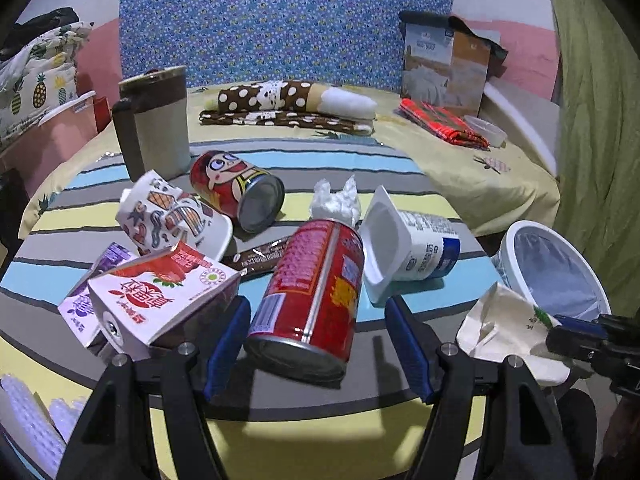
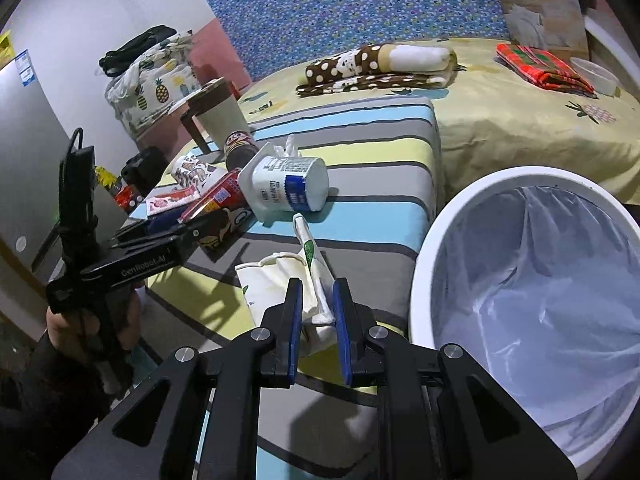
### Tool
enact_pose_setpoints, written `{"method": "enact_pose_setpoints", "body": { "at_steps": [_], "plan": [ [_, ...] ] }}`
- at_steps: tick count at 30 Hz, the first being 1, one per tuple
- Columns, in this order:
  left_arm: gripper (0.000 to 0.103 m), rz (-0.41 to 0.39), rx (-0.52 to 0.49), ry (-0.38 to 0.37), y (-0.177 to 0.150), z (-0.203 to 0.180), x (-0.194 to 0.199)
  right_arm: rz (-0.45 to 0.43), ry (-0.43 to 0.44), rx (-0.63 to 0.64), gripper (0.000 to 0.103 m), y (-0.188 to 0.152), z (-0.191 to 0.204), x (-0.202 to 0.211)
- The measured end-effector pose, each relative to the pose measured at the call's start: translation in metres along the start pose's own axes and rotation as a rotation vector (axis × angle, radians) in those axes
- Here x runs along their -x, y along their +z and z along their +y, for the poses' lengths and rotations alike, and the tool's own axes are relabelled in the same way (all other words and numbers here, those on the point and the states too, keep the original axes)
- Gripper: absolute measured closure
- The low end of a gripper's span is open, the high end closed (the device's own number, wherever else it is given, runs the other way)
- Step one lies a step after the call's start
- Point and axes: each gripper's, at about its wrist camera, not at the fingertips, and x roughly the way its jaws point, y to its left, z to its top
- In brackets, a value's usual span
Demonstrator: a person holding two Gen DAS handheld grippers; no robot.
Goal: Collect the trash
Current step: 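Grasp the red can with the left tool while the right tool carries the bag toward the bin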
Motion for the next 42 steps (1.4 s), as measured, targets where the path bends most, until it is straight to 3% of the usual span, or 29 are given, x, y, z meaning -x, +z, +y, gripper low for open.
{"method": "enact_pose_setpoints", "body": {
  "at_steps": [1, 3, 22, 32, 42],
  "plan": [
    [0.032, 0.009, 0.010, -0.006, 0.000, 0.001, -0.001, -0.002, 0.000, -0.002, 0.085, 0.000, 0.000, 0.001],
    [0.048, 0.036, 0.028, -0.001, -0.001, 0.004, -0.004, -0.005, -0.002, -0.004, 0.085, 0.000, -0.001, 0.002],
    [0.049, 0.010, 0.077, 0.009, -0.028, -0.012, 0.046, -0.042, -0.021, 0.007, 0.085, -0.011, 0.008, 0.029],
    [0.049, -0.016, 0.077, -0.019, -0.039, -0.027, 0.077, -0.052, -0.021, 0.009, 0.085, -0.017, 0.012, 0.037],
    [0.049, -0.034, 0.042, -0.071, -0.034, -0.052, 0.084, -0.097, -0.057, -0.013, 0.085, -0.018, 0.002, 0.053]
  ]
}}
